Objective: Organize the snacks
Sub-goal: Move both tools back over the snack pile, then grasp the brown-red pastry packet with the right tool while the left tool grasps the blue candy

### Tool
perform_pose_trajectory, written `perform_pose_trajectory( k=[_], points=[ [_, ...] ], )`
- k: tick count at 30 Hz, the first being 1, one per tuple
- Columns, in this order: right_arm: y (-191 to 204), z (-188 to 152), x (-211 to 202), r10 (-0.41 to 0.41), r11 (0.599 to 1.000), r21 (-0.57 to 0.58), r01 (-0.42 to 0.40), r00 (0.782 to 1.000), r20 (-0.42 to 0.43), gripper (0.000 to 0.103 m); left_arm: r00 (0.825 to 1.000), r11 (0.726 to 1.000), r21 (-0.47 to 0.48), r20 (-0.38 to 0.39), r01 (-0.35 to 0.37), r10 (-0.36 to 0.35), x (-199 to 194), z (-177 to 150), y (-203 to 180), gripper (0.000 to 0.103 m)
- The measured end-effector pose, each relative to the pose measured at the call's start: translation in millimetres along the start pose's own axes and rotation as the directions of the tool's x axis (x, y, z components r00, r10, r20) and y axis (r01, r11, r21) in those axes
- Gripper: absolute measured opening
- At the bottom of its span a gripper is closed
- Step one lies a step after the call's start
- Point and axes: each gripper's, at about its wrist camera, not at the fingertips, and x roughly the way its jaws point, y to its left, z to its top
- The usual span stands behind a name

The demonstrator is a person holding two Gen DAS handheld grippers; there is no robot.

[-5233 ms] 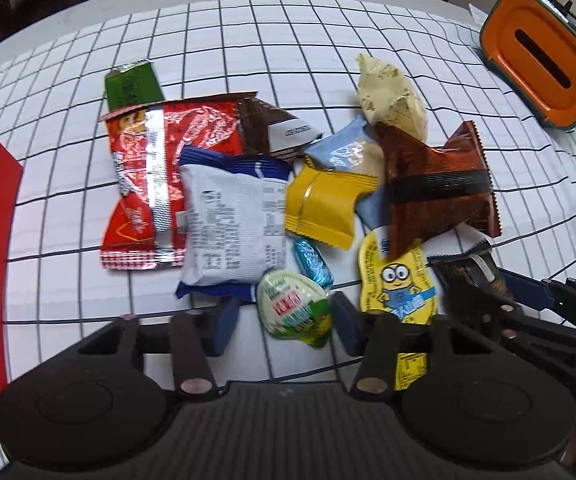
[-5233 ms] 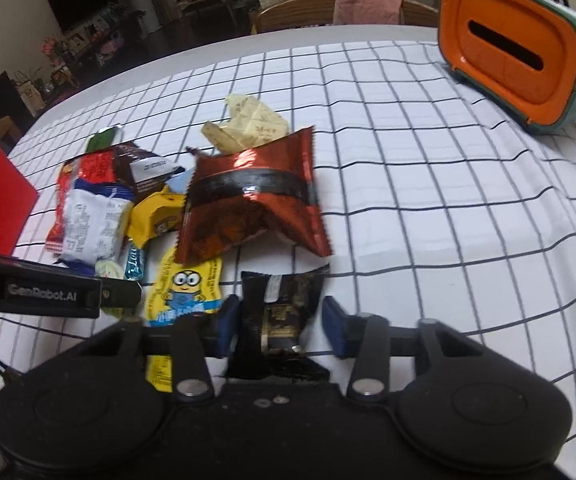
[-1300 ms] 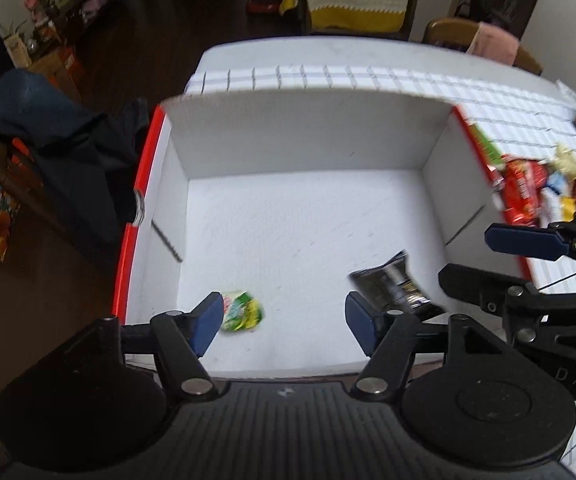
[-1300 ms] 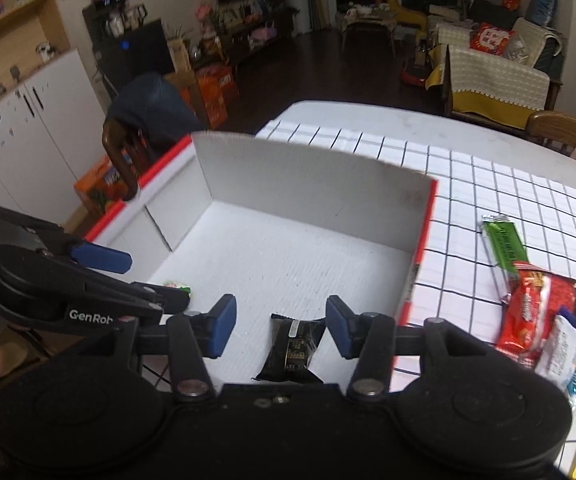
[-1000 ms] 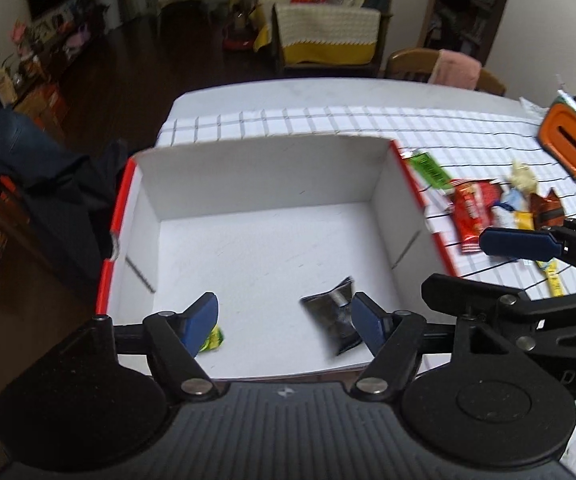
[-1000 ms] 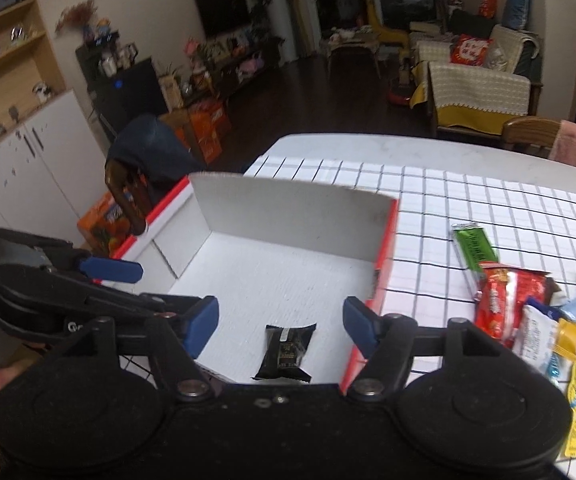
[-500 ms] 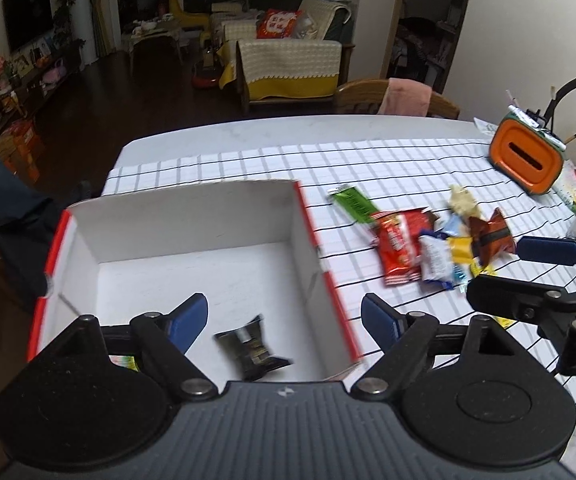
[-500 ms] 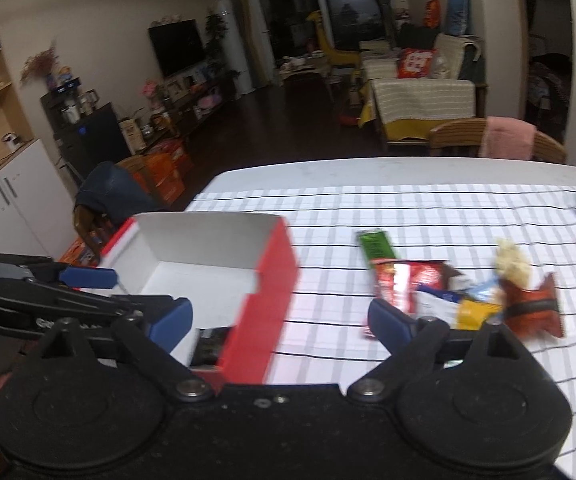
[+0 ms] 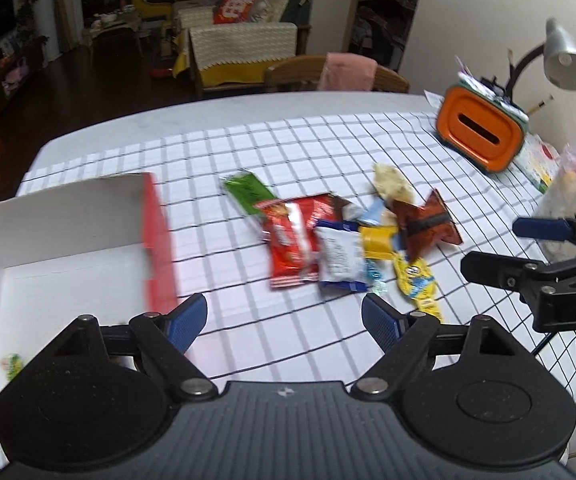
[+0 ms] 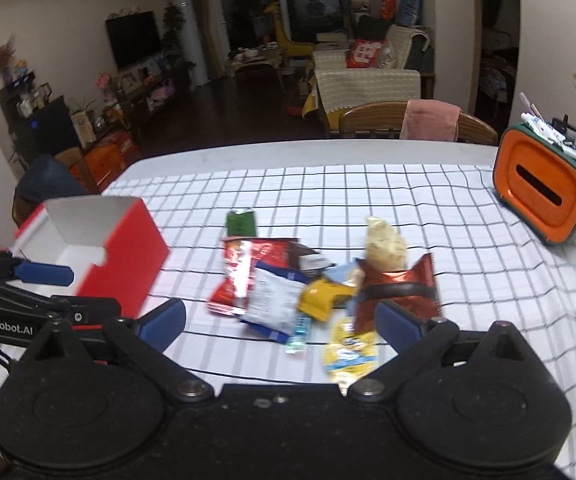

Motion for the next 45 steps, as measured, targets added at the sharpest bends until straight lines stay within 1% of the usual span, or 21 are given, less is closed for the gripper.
perform_pose_trajectory(
  k=[2,6,11,13,16,20,25,30,31,33,34,35,36,39,42,45],
  points=[
    [-15,-3,5,-0.011,1.000,-0.016,0.011,1.000,-0.009,0.101,1.000,1.000,0.011,-0.012,-0.003,0.003,10,1,-14,0.085],
    [-48,-10,17,-0.020,1.000,0.013,0.020,0.999,-0.044,0.101,0.999,0.999,0.032,-0.035,-0.020,0.021,32,1,-38,0.085],
    [-79,-19,33,-0.050,0.998,0.024,0.052,0.995,-0.086,0.101,0.997,0.998,0.060,-0.063,-0.029,0.033,63,3,-63,0.085],
    [-88,-20,40,-0.054,0.998,0.005,0.055,0.994,-0.094,0.100,0.997,0.997,0.065,-0.073,-0.031,0.035,76,4,-71,0.085],
    [-98,-17,50,-0.072,0.996,-0.051,0.067,0.992,-0.104,0.099,0.995,0.998,0.061,-0.096,-0.033,0.039,92,7,-81,0.085],
    [-106,-8,65,-0.078,0.990,-0.129,0.064,0.991,-0.110,0.099,0.993,0.997,0.061,-0.109,-0.041,0.047,108,12,-92,0.085],
    [-115,3,83,-0.045,0.992,-0.125,0.029,0.991,-0.125,0.099,0.993,0.998,0.045,-0.114,-0.032,0.037,125,18,-96,0.085],
    [-121,7,100,-0.013,0.995,-0.102,-0.003,0.989,-0.148,0.098,0.993,0.999,0.041,-0.120,-0.001,0.005,137,22,-99,0.084],
    [-122,7,102,-0.004,0.996,-0.093,-0.011,0.989,-0.151,0.098,0.993,0.999,0.036,-0.122,0.006,-0.002,140,23,-99,0.083],
    [-124,9,107,0.009,0.997,-0.079,-0.021,0.988,-0.157,0.098,0.991,0.999,0.031,-0.135,0.011,-0.007,147,25,-100,0.071],
    [-124,9,110,0.013,0.997,-0.073,-0.025,0.987,-0.161,0.098,0.989,1.000,0.028,-0.145,0.012,-0.007,151,26,-100,0.067],
    [-124,9,113,0.016,0.997,-0.068,-0.027,0.986,-0.164,0.098,0.988,1.000,0.027,-0.155,0.011,-0.006,155,27,-99,0.061],
    [-124,10,116,0.018,0.998,-0.064,-0.029,0.986,-0.168,0.098,0.987,1.000,0.025,-0.163,0.010,-0.006,159,27,-99,0.059],
    [-125,10,124,0.022,0.998,-0.052,-0.031,0.984,-0.176,0.098,0.985,0.999,0.027,-0.173,0.028,-0.023,166,29,-99,0.055],
    [-125,8,131,0.023,0.999,-0.037,-0.031,0.982,-0.186,0.097,0.986,0.998,0.057,-0.167,0.037,-0.027,170,31,-104,0.055],
    [-125,6,138,0.021,0.999,-0.027,-0.027,0.980,-0.198,0.095,0.986,0.997,0.056,-0.162,0.049,-0.039,173,35,-104,0.053]
  ],
)
